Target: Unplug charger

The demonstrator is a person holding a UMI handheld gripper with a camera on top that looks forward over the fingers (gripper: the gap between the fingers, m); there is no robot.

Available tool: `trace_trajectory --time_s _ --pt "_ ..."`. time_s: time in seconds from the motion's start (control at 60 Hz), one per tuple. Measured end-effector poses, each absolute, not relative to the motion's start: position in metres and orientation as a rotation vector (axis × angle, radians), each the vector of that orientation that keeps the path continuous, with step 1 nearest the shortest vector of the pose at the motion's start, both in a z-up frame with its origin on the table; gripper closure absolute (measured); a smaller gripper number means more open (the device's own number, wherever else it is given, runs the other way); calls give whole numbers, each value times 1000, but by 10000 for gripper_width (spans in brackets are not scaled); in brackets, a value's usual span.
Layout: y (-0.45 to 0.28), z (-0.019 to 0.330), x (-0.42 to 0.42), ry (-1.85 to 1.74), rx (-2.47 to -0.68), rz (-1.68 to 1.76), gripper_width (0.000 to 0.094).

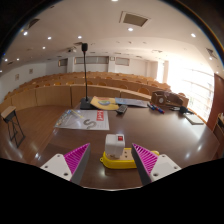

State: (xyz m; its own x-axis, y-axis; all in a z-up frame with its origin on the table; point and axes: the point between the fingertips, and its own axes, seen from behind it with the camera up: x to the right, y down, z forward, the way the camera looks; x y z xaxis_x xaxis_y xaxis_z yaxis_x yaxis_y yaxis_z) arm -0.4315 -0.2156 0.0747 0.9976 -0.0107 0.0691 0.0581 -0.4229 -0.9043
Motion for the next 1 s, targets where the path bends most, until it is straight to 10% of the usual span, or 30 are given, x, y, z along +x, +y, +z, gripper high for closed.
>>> trace_trajectory --time_s 0.117,0.267,1.0 --pt "-176 59 -436 -14 -2007 -110 173" --pt "-157 49 -416 69 -2006 -163 530" --pt "-158 57 -424 13 -2012 -46 704"
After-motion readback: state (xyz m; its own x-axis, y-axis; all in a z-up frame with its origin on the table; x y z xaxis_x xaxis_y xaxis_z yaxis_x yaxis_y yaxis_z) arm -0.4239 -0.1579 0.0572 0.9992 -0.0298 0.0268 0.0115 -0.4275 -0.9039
